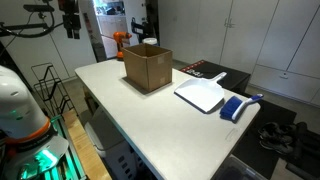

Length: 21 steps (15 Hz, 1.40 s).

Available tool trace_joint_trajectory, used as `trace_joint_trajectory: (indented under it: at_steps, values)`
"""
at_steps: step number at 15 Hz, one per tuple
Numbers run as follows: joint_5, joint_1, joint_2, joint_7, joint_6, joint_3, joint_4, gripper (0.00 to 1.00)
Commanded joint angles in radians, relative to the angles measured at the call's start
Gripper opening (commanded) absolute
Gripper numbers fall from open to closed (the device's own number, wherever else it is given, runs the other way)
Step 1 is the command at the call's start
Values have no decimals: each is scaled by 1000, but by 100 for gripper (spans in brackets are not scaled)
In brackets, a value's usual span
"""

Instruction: Pour the contents in the brown box onto the table.

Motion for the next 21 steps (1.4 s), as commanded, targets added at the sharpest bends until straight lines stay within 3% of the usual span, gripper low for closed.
trace_joint_trajectory:
  at_steps: [1,5,11,13,21]
  values:
    - [-2,4,2,2,-2,-3,3,100]
    - [-41,-34,10,22,-20,-30,13,100]
    - [-230,-89,18,-154,47,-149,38,100]
    - [-254,-118,42,-152,88,-190,42,100]
    - [-262,-144,75,-127,135,-204,43,100]
